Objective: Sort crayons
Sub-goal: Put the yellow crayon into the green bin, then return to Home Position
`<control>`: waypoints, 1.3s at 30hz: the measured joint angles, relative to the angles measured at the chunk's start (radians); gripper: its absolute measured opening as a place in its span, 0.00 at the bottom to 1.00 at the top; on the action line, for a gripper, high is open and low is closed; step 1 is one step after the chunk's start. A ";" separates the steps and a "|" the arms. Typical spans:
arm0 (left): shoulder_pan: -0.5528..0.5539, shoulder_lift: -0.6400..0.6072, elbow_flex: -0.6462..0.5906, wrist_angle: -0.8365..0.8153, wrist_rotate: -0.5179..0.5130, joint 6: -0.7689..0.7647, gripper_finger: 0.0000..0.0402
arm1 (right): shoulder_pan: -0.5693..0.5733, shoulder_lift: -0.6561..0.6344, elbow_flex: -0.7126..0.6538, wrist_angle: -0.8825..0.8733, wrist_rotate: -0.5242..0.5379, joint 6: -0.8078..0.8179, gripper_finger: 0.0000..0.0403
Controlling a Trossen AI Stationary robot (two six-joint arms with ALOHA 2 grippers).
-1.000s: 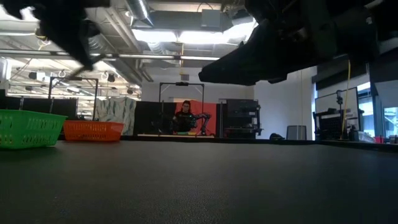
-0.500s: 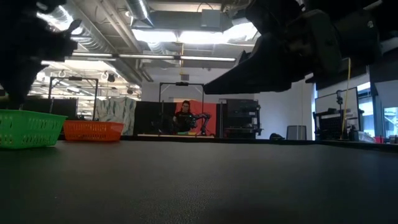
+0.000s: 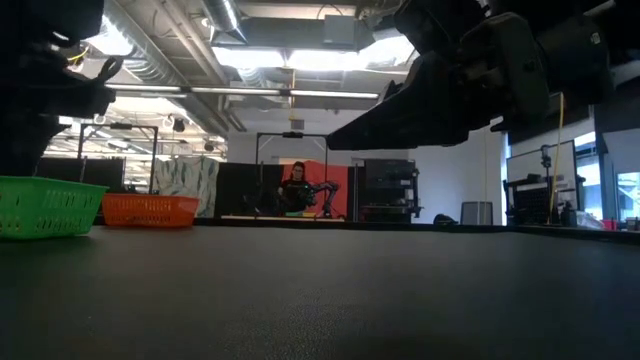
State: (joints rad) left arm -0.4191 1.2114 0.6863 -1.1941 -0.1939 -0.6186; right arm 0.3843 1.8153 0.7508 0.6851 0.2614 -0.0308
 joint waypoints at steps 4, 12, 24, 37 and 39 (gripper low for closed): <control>0.002 0.000 0.019 -0.026 -0.012 -0.007 0.23 | 0.000 0.000 0.001 -0.006 0.000 0.000 0.39; 0.010 -0.004 0.145 0.019 -0.157 0.111 0.25 | -0.012 -0.119 0.003 -0.163 0.011 -0.003 0.39; 0.298 -0.063 0.119 0.500 -0.036 0.677 0.25 | -0.277 -0.364 -0.014 -0.580 -0.224 -0.029 0.22; 0.478 -0.395 -0.173 1.033 0.241 0.744 0.14 | -0.486 -0.581 -0.335 -0.304 -0.359 -0.027 0.03; 0.480 -0.449 -0.242 1.144 0.238 0.728 0.12 | -0.485 -0.634 -0.390 -0.235 -0.350 -0.016 0.03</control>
State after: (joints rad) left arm 0.0608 0.7620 0.4442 -0.0497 0.0444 0.1095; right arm -0.1005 1.1815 0.3604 0.4498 -0.0883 -0.0470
